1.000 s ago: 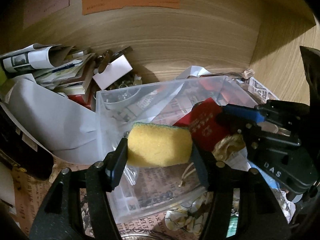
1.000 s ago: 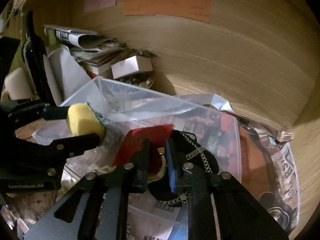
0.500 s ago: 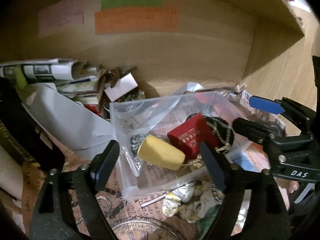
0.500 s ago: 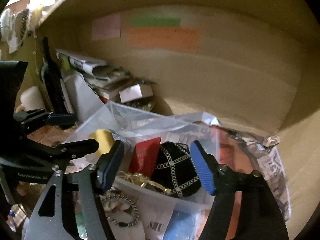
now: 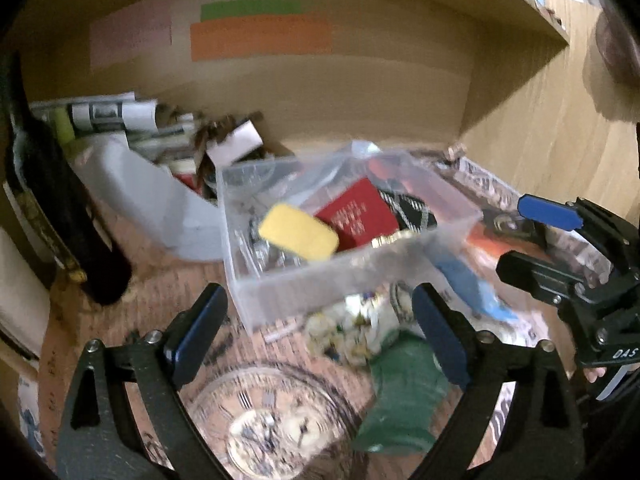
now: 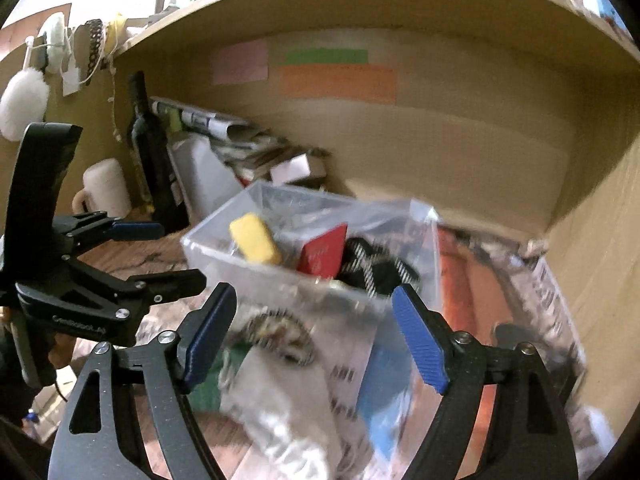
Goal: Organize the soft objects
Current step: 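Grasp the green knit glove with the left gripper while the right gripper grasps the white cloth, then carry the glove and white cloth into the clear box and open both grippers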
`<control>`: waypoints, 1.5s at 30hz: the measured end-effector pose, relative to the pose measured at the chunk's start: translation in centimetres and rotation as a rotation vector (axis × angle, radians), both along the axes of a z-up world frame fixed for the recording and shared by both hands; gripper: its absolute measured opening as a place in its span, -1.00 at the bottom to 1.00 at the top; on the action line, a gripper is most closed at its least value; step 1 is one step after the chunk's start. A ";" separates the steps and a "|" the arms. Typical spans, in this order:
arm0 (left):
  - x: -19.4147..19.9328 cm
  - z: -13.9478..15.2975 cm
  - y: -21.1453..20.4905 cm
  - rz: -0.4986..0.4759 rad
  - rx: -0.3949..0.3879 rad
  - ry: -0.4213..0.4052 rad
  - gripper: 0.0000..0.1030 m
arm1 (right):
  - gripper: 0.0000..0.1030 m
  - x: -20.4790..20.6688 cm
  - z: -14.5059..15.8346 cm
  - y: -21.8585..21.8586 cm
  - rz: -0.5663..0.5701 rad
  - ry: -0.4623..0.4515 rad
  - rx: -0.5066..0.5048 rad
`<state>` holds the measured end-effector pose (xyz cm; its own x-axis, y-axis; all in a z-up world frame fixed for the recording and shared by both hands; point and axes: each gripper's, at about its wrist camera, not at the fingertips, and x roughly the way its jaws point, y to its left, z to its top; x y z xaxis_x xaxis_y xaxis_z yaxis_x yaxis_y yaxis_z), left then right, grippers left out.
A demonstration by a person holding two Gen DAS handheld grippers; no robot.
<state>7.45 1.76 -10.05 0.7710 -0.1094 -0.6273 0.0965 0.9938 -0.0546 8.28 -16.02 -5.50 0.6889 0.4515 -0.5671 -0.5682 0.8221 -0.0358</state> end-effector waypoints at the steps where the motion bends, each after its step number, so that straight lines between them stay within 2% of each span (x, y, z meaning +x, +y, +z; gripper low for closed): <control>1: -0.3 -0.5 -0.1 -0.001 -0.002 0.015 0.84 | 0.52 -0.3 -0.4 -0.1 0.001 0.014 0.000; 6: -1.0 -3.1 -0.4 -0.009 -0.037 0.095 0.84 | 0.52 -1.6 -2.9 -0.5 0.006 0.091 0.002; 14: -1.8 -5.8 -1.6 -0.039 -0.071 0.167 0.78 | 0.52 -1.9 -6.8 -0.6 0.004 0.213 -0.019; 16: -1.8 -6.3 -1.8 -0.045 -0.087 0.182 0.51 | 0.51 -1.7 -7.3 -0.7 -0.004 0.230 -0.016; 17: -1.7 -6.6 -1.9 -0.052 -0.097 0.196 0.45 | 0.51 -1.6 -7.5 -0.8 -0.008 0.240 -0.016; 18: -1.6 -6.9 -2.0 -0.059 -0.107 0.208 0.35 | 0.41 -1.5 -7.6 -0.9 -0.011 0.245 -0.014; 20: -1.5 -7.0 -2.2 -0.058 -0.104 0.200 0.32 | 0.19 -1.3 -7.9 -1.2 -0.011 0.262 -0.008; 22: -1.7 -7.0 -2.5 -0.072 -0.106 0.192 0.03 | -0.04 -1.3 -8.0 -1.5 -0.012 0.270 0.002; 23: -1.7 -7.0 -2.6 -0.081 -0.107 0.191 -0.04 | -0.08 -1.3 -8.0 -1.6 -0.012 0.272 0.007; 25: -1.7 -7.0 -2.8 -0.088 -0.109 0.188 -0.35 | -0.29 -1.4 -7.8 -1.9 -0.017 0.266 0.014; 26: -1.7 -7.0 -2.9 -0.091 -0.109 0.186 -0.39 | -0.33 -1.5 -7.7 -1.9 -0.018 0.260 0.017; 28: -1.8 -6.8 -3.2 -0.095 -0.095 0.177 -0.66 | -0.43 -1.8 -7.1 -2.1 -0.019 0.238 0.025; 30: -2.0 -6.5 -3.4 -0.097 -0.070 0.164 -0.77 | -0.49 -1.9 -6.5 -2.2 -0.021 0.215 0.028; 37: -2.9 -4.5 -3.2 -0.092 -0.049 0.097 -0.90 | -0.51 -2.4 -3.6 -3.5 -0.046 0.125 0.068; 45: -3.9 -1.7 -2.9 -0.088 -0.044 0.012 -0.93 | -0.51 -2.8 -1.0 -4.6 -0.072 0.038 0.114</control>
